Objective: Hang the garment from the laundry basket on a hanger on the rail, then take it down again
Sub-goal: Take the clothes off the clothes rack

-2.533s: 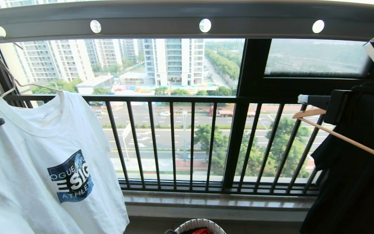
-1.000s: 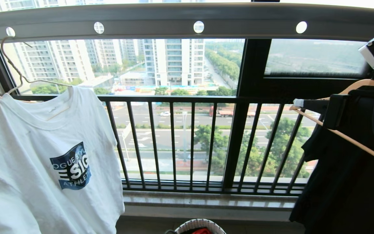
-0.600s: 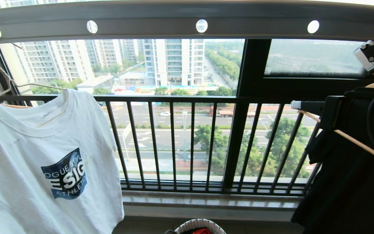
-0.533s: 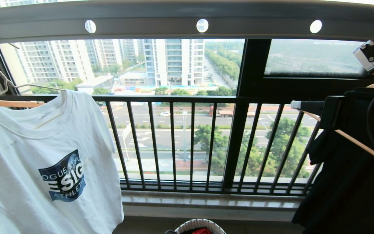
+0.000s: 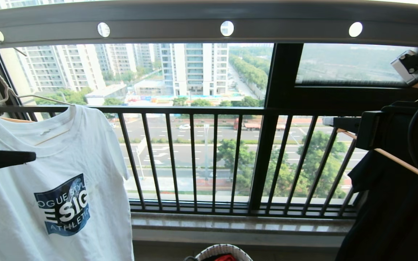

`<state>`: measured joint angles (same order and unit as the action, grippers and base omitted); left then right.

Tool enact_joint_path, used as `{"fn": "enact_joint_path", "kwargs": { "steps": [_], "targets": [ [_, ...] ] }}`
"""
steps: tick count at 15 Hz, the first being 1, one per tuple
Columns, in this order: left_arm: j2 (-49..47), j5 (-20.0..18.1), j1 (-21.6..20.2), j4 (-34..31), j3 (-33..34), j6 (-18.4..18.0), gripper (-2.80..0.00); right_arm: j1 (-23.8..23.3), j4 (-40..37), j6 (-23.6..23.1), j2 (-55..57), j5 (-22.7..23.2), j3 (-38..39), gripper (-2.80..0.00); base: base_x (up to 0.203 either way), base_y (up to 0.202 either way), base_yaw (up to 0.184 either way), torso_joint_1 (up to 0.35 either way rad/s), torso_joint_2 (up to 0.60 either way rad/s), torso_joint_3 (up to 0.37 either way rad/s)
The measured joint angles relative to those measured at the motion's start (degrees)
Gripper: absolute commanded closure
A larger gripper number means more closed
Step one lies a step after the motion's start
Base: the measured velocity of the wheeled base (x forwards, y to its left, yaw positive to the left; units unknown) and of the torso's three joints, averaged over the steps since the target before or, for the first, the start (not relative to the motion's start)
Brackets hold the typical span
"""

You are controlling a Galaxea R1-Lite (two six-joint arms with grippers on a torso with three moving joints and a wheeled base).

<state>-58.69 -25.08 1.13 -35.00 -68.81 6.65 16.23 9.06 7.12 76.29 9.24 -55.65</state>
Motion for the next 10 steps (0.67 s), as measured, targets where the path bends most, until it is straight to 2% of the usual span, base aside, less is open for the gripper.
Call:
{"fn": "enact_joint_path", "kwargs": {
  "steps": [2,5,8,10],
  "targets": [
    [-0.4,0.5,3.3,4.4,1.9,0.0,0.0,0.0,0.1,-0.1,-0.2,-0.3,0.0,0.0,0.0,0.0,0.0,0.0,0.0,0.0],
    [-0.3,3.5,7.1,9.5,4.5,-0.5,0.0,0.0,-0.7,0.2,-2.0,-0.4,-0.1,0.0,0.0,0.0,0.0,0.0,0.0,0.0],
    [-1.1,5.2,14.4,16.6,9.5,-0.9,0.0,1.0,-4.4,1.1,-5.7,-0.6,-2.1,0.0,0.0,0.0,0.0,0.0,0.0,0.0],
    [-3.3,6.9,20.0,20.1,11.6,-1.4,0.0,0.7,-4.7,2.6,-8.1,-2.8,-2.7,0.0,0.0,0.0,0.0,0.0,0.0,0.0]
  ]
}}
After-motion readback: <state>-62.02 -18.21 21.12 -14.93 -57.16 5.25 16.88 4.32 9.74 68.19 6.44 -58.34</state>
